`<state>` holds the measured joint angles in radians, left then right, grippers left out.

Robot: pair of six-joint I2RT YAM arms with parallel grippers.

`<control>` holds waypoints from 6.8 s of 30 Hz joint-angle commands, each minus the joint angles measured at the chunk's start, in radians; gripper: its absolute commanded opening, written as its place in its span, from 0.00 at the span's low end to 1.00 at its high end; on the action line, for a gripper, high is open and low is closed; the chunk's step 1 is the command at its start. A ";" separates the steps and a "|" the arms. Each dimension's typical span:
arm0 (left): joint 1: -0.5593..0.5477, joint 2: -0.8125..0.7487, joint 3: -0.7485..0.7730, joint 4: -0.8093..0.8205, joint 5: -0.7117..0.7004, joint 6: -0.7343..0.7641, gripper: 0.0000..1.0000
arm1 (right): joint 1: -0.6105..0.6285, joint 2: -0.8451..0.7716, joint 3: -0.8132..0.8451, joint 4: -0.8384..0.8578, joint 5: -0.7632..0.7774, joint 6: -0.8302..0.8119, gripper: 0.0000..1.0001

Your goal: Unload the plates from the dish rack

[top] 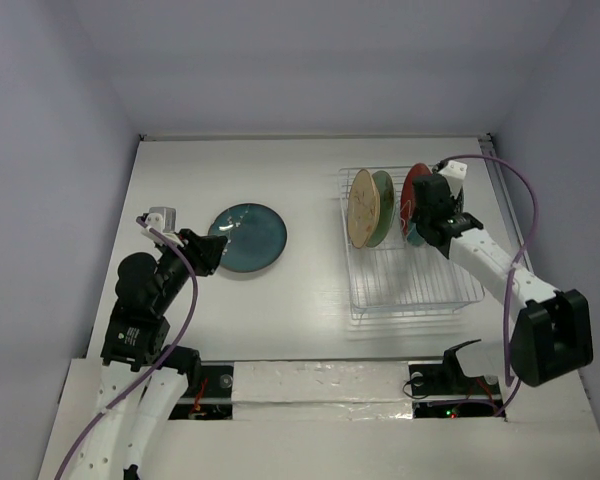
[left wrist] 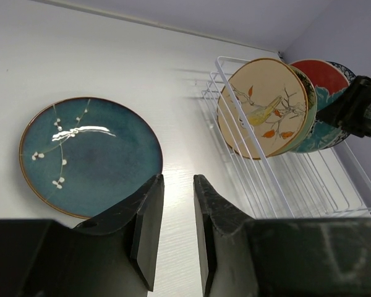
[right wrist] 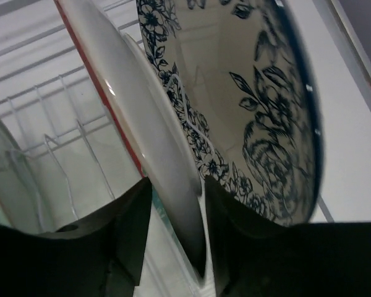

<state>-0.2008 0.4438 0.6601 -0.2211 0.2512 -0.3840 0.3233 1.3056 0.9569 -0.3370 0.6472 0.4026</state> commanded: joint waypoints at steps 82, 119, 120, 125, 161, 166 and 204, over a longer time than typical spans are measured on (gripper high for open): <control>0.032 -0.047 0.003 0.040 -0.006 -0.003 0.28 | 0.527 0.681 0.407 0.687 -0.626 0.612 0.60; 0.032 -0.047 -0.001 0.046 0.008 -0.003 0.28 | 0.589 0.425 0.566 0.021 -0.218 0.064 0.10; 0.032 -0.047 -0.001 0.048 0.008 -0.003 0.28 | 0.589 0.388 0.562 0.004 -0.186 0.047 0.00; 0.032 -0.053 -0.002 0.049 0.010 -0.003 0.28 | 0.502 0.077 0.424 -0.078 0.037 -0.007 0.00; -0.005 -0.079 0.006 0.034 -0.030 0.000 0.28 | -0.113 0.138 0.258 -0.227 0.204 -0.065 0.32; -0.005 -0.080 0.007 0.034 -0.032 -0.001 0.29 | -0.113 0.097 0.276 -0.240 0.189 -0.114 0.09; 0.004 -0.073 0.003 0.037 -0.035 -0.009 0.29 | 0.331 -0.008 0.445 0.292 -0.689 0.197 0.00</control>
<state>-0.2008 0.3756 0.6601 -0.2222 0.2260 -0.3866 0.5720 1.2137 1.3598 -0.3233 0.0803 0.4911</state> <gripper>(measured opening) 0.284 0.154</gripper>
